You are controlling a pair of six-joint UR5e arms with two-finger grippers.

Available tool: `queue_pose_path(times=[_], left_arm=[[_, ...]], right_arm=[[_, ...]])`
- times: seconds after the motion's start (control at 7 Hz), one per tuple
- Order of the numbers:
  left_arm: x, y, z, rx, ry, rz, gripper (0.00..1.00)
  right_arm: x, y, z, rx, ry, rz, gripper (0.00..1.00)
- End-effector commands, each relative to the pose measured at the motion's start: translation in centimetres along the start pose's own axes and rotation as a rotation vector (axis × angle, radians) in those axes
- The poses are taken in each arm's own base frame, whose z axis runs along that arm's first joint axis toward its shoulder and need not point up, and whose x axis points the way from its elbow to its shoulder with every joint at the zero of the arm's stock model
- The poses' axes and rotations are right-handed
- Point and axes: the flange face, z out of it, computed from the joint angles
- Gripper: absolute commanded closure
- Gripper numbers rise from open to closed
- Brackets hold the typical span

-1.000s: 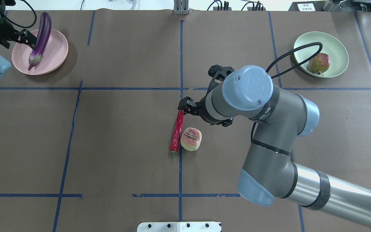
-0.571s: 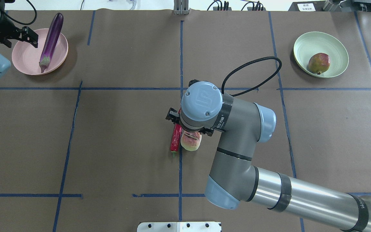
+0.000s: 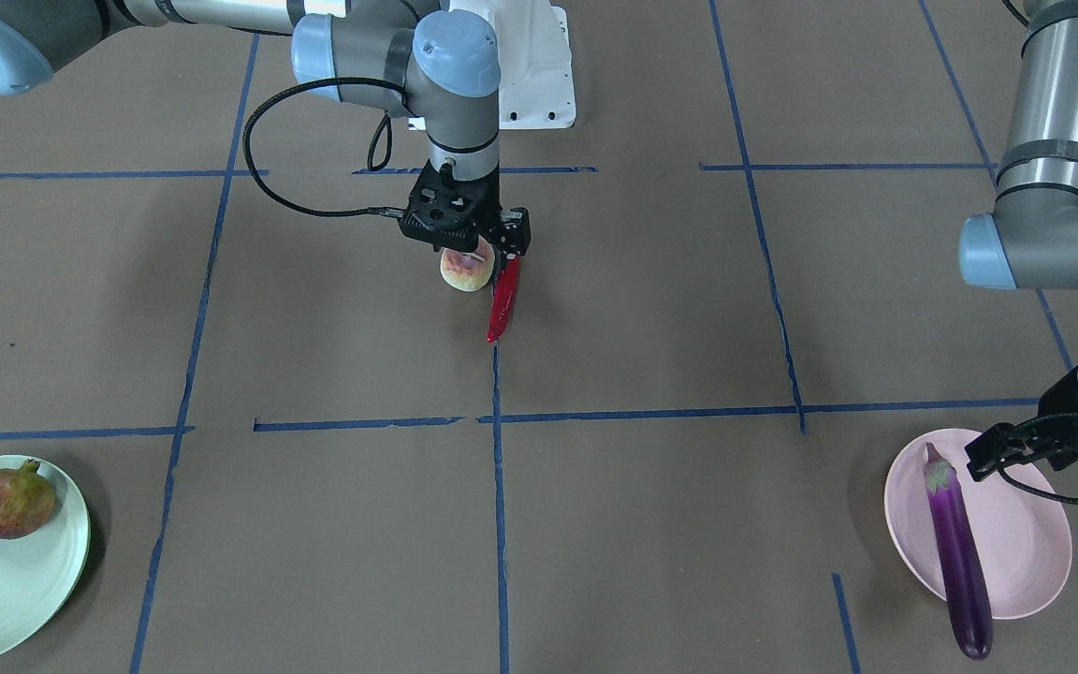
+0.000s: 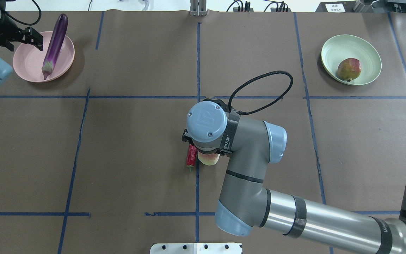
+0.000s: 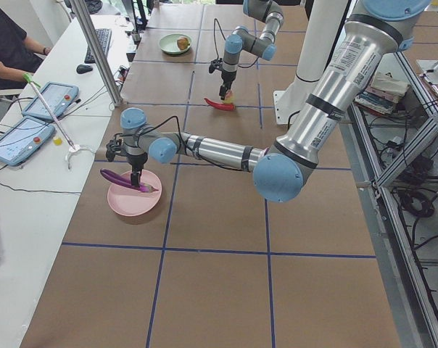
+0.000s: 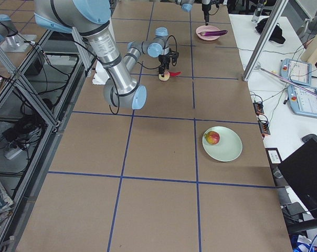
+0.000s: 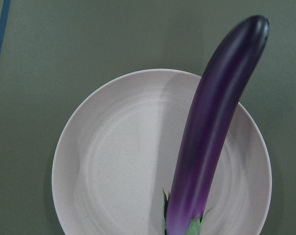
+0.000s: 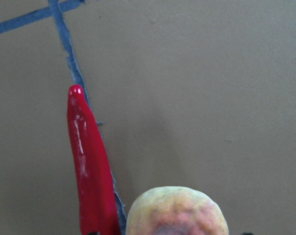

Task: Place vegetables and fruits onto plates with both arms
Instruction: 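Grasp the pinkish apple with the right gripper while the left releases the eggplant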

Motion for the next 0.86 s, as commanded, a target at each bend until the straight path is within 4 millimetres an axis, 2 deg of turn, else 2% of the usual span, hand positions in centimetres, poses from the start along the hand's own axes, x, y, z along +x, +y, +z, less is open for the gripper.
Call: queue_pose_path(times=[0.0, 0.14, 0.29, 0.43, 0.71], left_arm=[[1.0, 0.3, -0.8, 0.002, 0.023, -0.015, 0.0], [2.0, 0.8, -1.2, -0.018, 0.06, -0.047, 0.0], [5.8, 2.5, -1.2, -0.035, 0.097, -0.088, 0.0], [10.9, 5.5, -1.2, -0.055, 0.139, -0.074, 0.0], [18.0, 9.9, -2.9, -0.079, 0.215, -0.106, 0.0]], right_arm=[[0.0, 0.9, 1.1, 0.038, 0.015, 0.004, 0.49], [0.3, 0.9, 1.4, 0.039, 0.02, -0.01, 0.99], [0.3, 1.0, 0.4, 0.034, 0.002, -0.01, 1.0], [1.6, -0.7, -1.8, 0.046, -0.034, 0.005, 1.0], [4.0, -9.7, -5.1, 0.069, -0.055, 0.033, 1.0]])
